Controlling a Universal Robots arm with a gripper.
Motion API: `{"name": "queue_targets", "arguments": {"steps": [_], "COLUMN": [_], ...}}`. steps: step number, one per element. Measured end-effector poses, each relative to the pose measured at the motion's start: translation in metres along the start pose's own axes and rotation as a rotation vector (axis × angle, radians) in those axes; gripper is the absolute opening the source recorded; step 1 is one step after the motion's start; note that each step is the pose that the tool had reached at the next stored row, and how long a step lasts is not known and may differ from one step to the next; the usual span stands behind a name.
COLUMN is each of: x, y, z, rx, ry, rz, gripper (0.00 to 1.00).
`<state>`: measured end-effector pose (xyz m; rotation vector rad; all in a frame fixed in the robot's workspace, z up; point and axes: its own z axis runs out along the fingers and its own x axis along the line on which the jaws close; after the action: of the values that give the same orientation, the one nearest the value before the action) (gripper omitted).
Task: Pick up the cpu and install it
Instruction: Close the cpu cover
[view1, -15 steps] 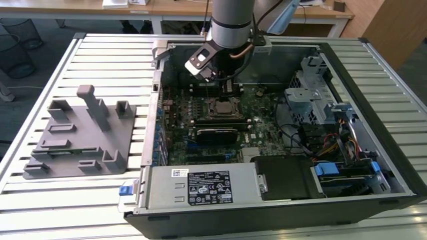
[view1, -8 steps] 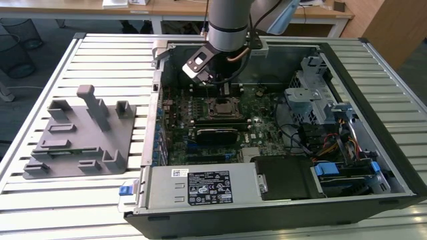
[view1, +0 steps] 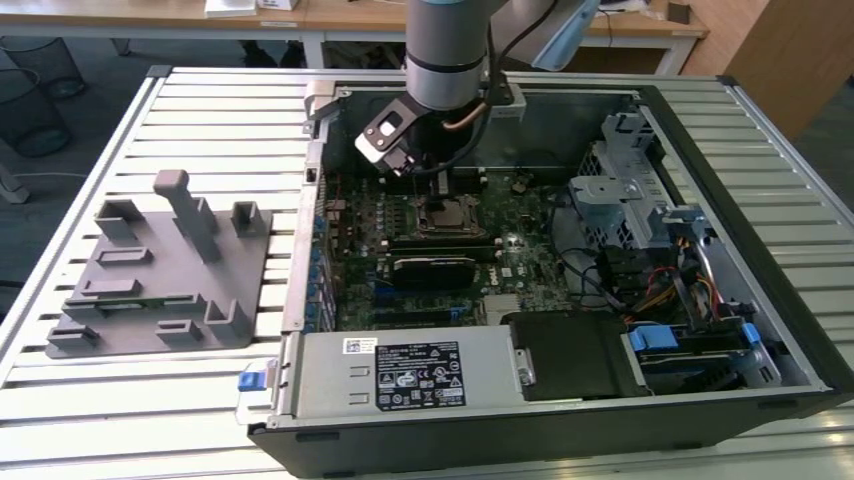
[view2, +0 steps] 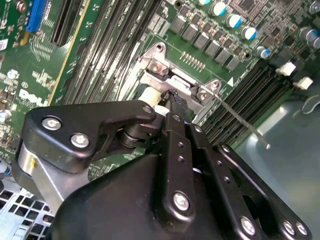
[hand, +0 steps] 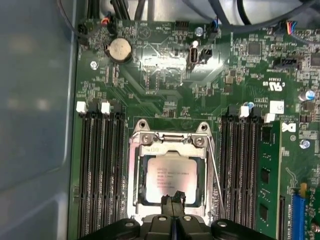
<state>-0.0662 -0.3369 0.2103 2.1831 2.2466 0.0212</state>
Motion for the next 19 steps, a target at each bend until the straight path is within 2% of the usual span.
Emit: {"name": "queue_targets", "arguments": {"steps": [11,19], "x": [0.0002,0.0002], "y": [-0.0042,-0.0045], "z": [0.0112,0.0107], "rx": [0.0000,-0.0002], "ry": [0.0002,-0.0004], "rz": [0.000,0.000], "gripper": [0.11,0.11]}}
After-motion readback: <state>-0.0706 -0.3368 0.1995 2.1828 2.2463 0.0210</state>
